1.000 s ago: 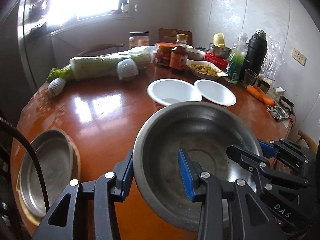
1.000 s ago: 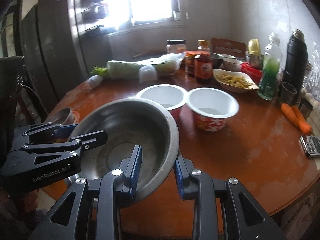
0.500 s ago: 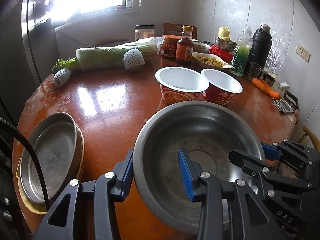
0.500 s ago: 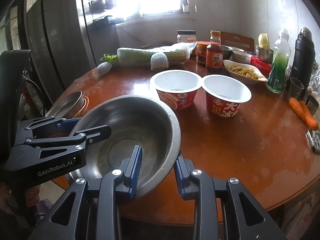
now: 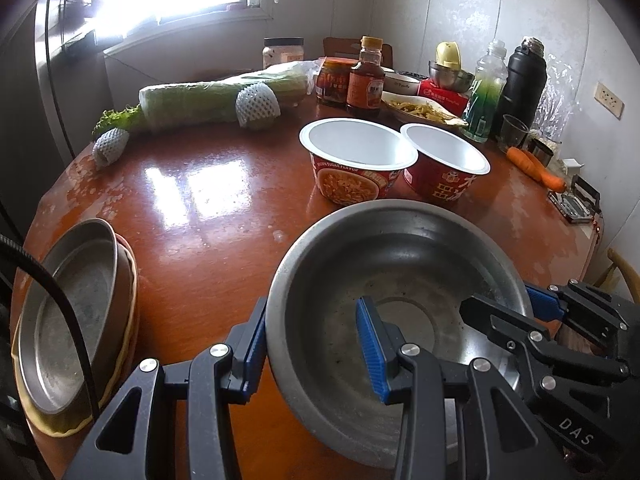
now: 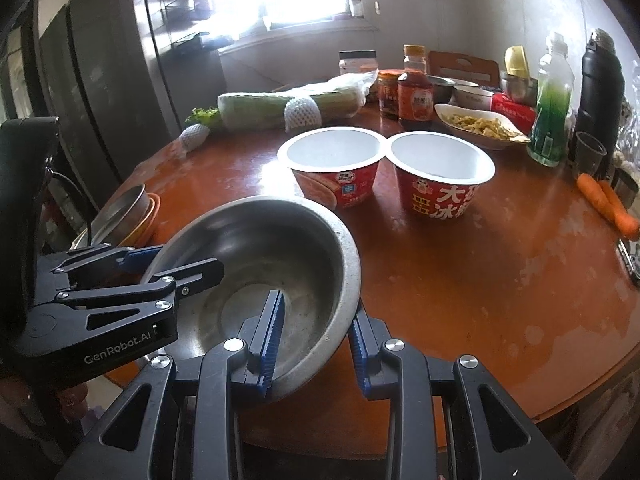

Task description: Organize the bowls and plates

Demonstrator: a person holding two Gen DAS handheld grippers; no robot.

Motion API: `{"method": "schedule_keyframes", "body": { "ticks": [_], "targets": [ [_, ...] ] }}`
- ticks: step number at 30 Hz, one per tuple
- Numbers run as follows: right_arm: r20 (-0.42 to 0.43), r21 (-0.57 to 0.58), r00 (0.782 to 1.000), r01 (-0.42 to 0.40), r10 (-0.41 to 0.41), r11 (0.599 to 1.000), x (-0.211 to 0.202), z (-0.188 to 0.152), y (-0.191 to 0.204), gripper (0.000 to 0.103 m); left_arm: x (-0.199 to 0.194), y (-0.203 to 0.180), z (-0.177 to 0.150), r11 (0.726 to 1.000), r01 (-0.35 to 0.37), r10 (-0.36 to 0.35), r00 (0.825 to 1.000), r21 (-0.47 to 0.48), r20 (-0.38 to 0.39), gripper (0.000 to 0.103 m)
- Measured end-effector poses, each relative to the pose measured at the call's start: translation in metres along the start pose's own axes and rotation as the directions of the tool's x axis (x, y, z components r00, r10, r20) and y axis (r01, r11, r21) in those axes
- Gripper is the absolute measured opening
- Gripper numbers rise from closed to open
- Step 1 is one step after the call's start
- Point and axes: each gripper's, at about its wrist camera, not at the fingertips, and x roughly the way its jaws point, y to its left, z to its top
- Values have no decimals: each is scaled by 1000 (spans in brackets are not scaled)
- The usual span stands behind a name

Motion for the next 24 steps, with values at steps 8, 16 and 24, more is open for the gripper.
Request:
{"method": "schedule_keyframes", "body": {
  "ticks": [8, 16, 24],
  "targets": [
    [-9, 19, 1000, 9, -8, 1000, 7, -1, -5, 34, 8, -3, 2, 1000, -9, 9, 1000, 15, 3, 43],
    [-18, 27, 1000, 3, -3, 1000, 11, -1, -7, 38, 9, -2, 2, 1000, -6, 6, 1000, 17, 6, 43],
    [-2, 38, 1000, 13, -13, 999, 6, 3, -7, 41, -6, 2, 5, 1000, -23, 23, 999, 1, 42, 55]
  ]
}}
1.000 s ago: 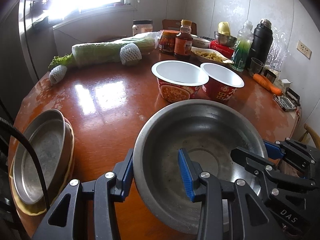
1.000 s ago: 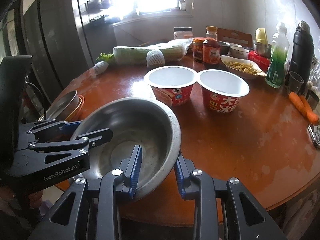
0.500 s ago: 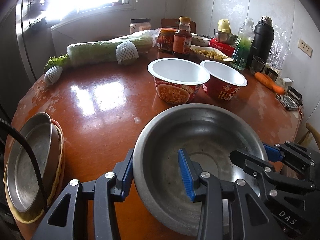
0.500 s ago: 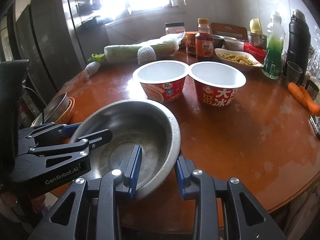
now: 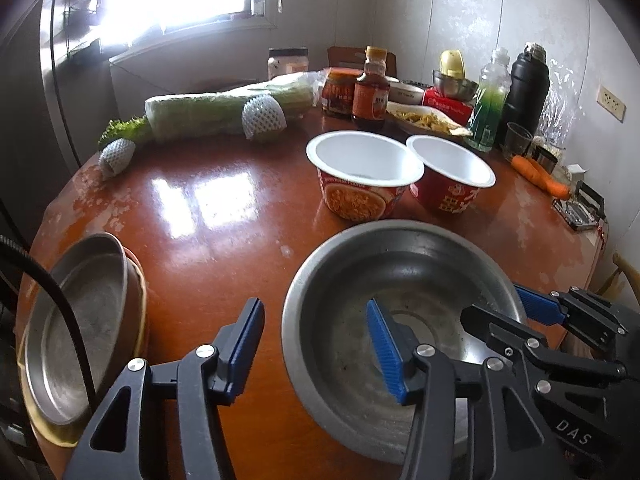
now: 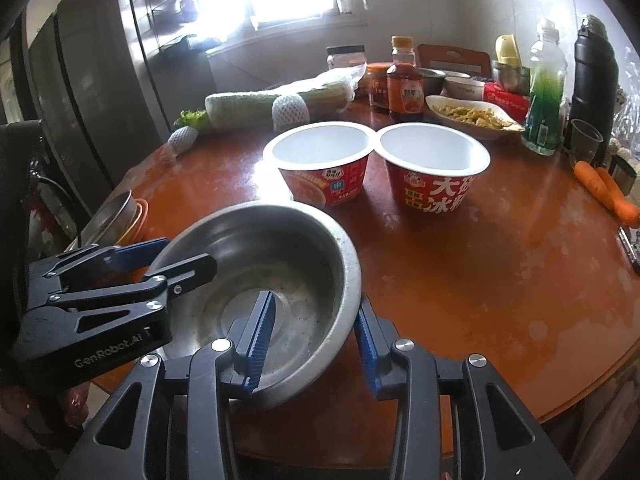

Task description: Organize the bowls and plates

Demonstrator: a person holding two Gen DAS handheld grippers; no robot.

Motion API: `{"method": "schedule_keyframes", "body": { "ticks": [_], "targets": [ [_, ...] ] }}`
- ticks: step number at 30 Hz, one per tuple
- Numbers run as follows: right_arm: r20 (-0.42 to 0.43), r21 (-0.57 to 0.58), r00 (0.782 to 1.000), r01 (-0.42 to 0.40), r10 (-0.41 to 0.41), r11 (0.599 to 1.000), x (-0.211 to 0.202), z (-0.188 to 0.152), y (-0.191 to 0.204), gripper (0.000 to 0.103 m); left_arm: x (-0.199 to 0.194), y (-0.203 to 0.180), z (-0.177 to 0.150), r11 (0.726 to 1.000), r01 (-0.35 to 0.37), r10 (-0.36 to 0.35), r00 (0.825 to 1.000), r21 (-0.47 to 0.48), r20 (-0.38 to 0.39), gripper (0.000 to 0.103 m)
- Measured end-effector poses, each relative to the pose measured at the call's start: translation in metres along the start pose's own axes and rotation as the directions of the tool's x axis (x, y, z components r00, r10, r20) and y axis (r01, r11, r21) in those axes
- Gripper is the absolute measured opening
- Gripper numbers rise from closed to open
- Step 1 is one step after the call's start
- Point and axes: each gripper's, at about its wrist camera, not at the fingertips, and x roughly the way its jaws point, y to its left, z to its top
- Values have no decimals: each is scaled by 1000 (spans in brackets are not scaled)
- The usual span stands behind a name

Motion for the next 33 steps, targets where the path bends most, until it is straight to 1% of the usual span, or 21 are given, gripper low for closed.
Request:
{"method": "schedule_keyframes", "body": {
  "ticks": [2, 4, 6, 19, 24, 28, 31, 33],
  "targets": [
    [9, 4, 1000, 10, -10, 1000, -4, 1, -1, 43, -3, 0, 2, 1000, -4, 4, 1000, 0, 5, 59],
    [28, 10, 1000, 11, -12, 1000, -9, 3, -2, 48, -8, 0, 4, 1000, -11, 11, 1000, 0, 18, 61],
    [45, 11, 999, 13, -13, 1000, -15, 5, -2, 50, -12, 0, 7, 1000, -14, 14, 1000, 0, 24, 61],
    [112, 12, 994, 2, -4, 1000, -43, 19, 2, 51, -45, -8, 24, 999, -24, 21, 996, 31, 87, 61],
    [134, 15, 991, -6, 4, 1000, -53, 29, 4, 51, -59, -13, 40, 998, -35, 29, 992, 48, 125, 62],
    [148, 21, 989, -7, 4, 1000, -54, 38, 0, 51, -58, -14, 57, 998, -31, 25, 991, 50, 130, 63],
    [136, 39, 991, -17, 11, 999, -47, 47, -5, 51, -50, -14, 72, 998, -23, 16, 992, 58, 125, 63],
    [111, 42, 993, -32, 27, 999, -36, 53, -9, 51, -37, -13, 85, 998, -22, 15, 994, 64, 113, 63]
  ]
}}
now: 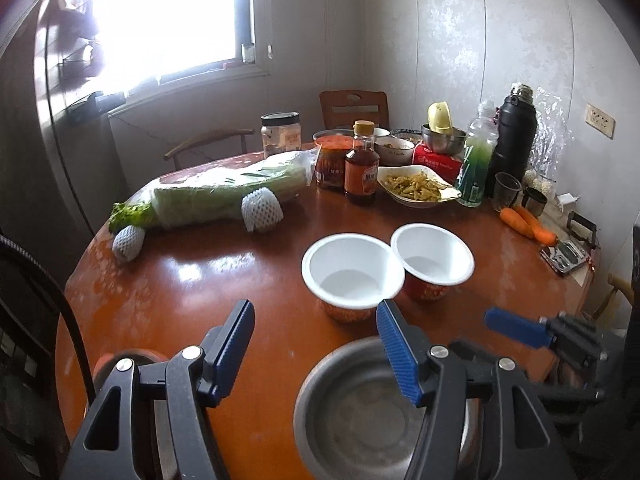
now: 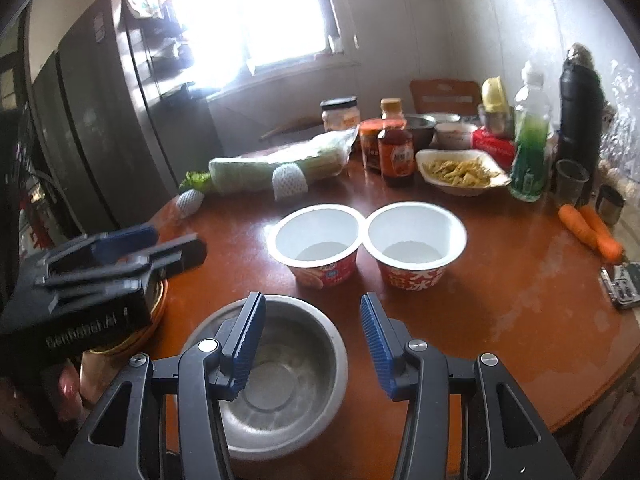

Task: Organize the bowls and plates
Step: 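Move both tools to the white paper noodle cup and grasp its rim, then lift the white noodle cup with both tools over the steel bowl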

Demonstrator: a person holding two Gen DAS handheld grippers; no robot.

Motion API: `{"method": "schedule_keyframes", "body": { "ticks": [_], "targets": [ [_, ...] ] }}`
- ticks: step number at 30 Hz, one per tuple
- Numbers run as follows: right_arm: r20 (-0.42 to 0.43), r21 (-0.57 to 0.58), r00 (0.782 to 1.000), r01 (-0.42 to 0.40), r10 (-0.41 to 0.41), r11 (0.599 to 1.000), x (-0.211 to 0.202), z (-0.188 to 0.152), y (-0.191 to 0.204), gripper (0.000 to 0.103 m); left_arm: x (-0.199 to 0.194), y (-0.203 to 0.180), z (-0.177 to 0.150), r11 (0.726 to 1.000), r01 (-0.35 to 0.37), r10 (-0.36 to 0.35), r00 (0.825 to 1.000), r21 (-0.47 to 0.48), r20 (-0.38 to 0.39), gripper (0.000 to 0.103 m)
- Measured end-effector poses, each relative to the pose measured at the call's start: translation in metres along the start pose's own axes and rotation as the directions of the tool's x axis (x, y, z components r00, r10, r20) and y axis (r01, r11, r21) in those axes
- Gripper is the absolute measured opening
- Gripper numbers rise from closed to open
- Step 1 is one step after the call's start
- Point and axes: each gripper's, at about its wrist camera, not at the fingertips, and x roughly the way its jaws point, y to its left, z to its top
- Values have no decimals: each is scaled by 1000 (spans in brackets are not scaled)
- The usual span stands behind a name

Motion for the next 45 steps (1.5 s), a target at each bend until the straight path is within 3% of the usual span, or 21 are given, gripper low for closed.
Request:
{"method": "schedule_keyframes", "body": {
  "ticks": [11, 22, 29, 32, 34, 45],
  "targets": [
    [-62, 61, 996, -57, 61, 996, 66, 23, -17, 51, 88, 12, 31, 997, -16, 8, 994, -72, -112, 63],
    [-124, 98, 986, -100, 112, 990, 111, 34, -31, 47, 129, 13, 26, 995, 5, -24, 980, -98, -195, 63],
    [-124, 72, 989, -68, 77, 995, 120, 37, -33, 45, 147, 23, 23, 988, 8, -43, 972, -153, -232, 45],
    [-117, 49, 990, -67, 72, 997, 123, 37, -32, 41, 150, 21, 22, 986, 40, -78, 968, -160, -241, 35],
    [-115, 27, 990, -82, 85, 996, 123, 37, -29, 37, 146, 18, 21, 988, 44, -78, 970, -150, -232, 35],
    [-55, -3, 995, -89, 89, 996, 96, 42, -21, 37, 106, 15, 25, 987, 70, -93, 983, -144, -159, 35]
  ]
}}
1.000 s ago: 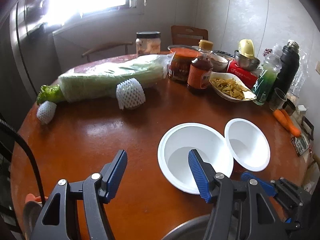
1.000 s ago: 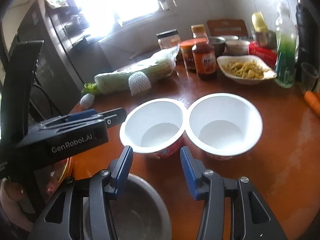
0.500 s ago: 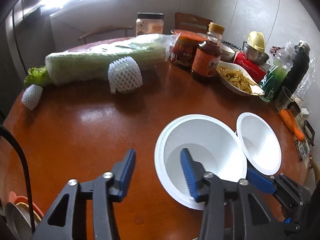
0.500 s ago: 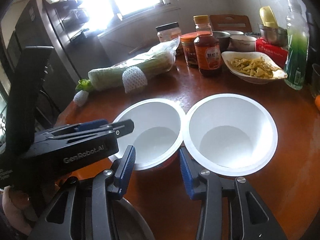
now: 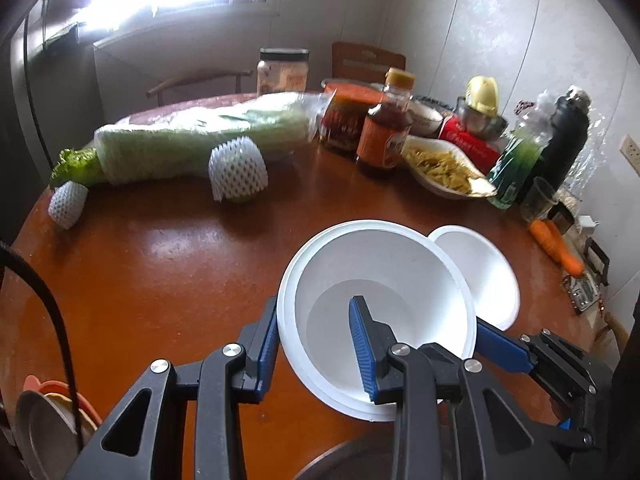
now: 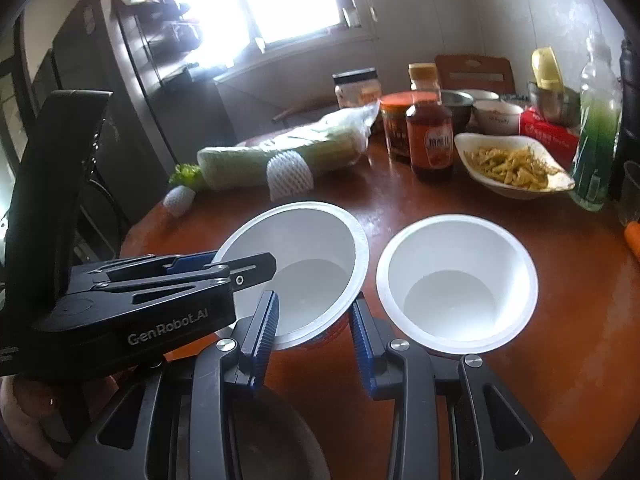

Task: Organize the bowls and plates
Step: 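Lift the white noodle cup with both tools over the steel bowl, then lower the white noodle cup into the steel bowl and open both tools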

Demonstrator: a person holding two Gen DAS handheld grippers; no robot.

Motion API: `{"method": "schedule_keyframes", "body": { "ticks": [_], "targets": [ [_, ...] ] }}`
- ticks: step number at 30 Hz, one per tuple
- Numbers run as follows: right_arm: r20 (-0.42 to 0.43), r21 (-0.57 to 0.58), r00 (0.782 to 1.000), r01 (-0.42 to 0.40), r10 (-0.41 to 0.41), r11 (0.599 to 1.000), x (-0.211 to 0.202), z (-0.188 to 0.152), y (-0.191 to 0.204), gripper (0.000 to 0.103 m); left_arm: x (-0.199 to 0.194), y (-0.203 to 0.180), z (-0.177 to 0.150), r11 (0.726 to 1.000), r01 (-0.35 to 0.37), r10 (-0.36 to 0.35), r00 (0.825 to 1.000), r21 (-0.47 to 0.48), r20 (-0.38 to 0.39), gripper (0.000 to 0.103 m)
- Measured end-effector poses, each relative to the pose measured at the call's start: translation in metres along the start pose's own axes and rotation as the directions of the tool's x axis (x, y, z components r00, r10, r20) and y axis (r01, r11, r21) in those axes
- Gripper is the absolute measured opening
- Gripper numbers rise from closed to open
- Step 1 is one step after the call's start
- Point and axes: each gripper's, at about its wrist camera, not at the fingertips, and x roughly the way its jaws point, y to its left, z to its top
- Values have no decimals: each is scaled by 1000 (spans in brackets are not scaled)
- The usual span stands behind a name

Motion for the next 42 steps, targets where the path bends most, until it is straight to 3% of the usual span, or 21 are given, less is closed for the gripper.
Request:
{"method": "schedule_keyframes", "body": {
  "ticks": [21, 33, 42],
  "targets": [
    [91, -56, 996, 10, -4, 998, -80, -23, 40, 38, -85, -18, -35, 999, 13, -18, 994, 46, 105, 35],
    [78, -78, 997, -2, 9, 997, -110, -50, 57, 38, -111, -24, -66, 998, 0, -7, 995, 62, 104, 35],
    [32, -89, 999, -16, 19, 996, -114, -71, 63, 39, -107, -22, -88, 998, -9, 5, 998, 65, 62, 35]
  ]
}}
